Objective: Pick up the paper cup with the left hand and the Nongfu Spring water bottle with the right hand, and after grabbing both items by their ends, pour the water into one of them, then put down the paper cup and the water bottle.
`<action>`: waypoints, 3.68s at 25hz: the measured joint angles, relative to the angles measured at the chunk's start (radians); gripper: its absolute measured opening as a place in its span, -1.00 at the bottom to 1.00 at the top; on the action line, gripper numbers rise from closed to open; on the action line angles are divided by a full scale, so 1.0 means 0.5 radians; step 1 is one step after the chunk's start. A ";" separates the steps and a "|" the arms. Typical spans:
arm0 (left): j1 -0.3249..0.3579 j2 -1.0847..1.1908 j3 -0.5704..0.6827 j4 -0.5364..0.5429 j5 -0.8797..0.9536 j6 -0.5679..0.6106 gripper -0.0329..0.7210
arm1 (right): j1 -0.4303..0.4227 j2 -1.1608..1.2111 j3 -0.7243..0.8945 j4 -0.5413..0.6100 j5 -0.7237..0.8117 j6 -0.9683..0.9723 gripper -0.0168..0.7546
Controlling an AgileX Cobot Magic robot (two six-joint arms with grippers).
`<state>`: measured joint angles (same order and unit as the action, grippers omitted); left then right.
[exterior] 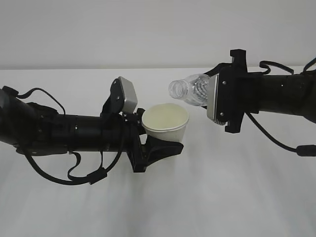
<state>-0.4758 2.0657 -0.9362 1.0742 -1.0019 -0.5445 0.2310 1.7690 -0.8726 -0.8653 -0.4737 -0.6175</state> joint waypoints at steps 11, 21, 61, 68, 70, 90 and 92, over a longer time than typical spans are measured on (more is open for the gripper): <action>0.000 0.000 0.000 0.022 0.000 0.000 0.38 | 0.000 0.000 0.000 0.000 -0.026 -0.158 0.25; 0.000 0.000 0.000 0.086 -0.035 0.000 0.36 | 0.000 0.000 0.000 0.101 -0.030 -0.324 0.25; 0.000 0.000 0.000 0.094 -0.057 0.000 0.35 | 0.000 0.000 0.000 0.280 -0.211 -0.845 0.25; 0.000 0.000 0.000 0.094 -0.057 0.001 0.35 | 0.000 0.000 0.000 0.334 -0.242 -0.899 0.25; 0.000 0.000 0.000 0.094 -0.057 0.001 0.35 | 0.000 0.000 0.000 0.339 -0.262 -0.925 0.25; 0.000 0.000 0.000 0.094 -0.057 0.001 0.35 | 0.000 0.000 0.000 0.352 -0.265 -1.034 0.25; 0.000 0.000 0.000 0.094 -0.061 0.001 0.35 | 0.000 0.000 0.000 0.352 -0.265 -1.047 0.25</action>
<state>-0.4758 2.0657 -0.9362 1.1210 -1.0323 -0.5441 0.2310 1.7690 -0.8726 -0.6893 -0.6062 -1.1409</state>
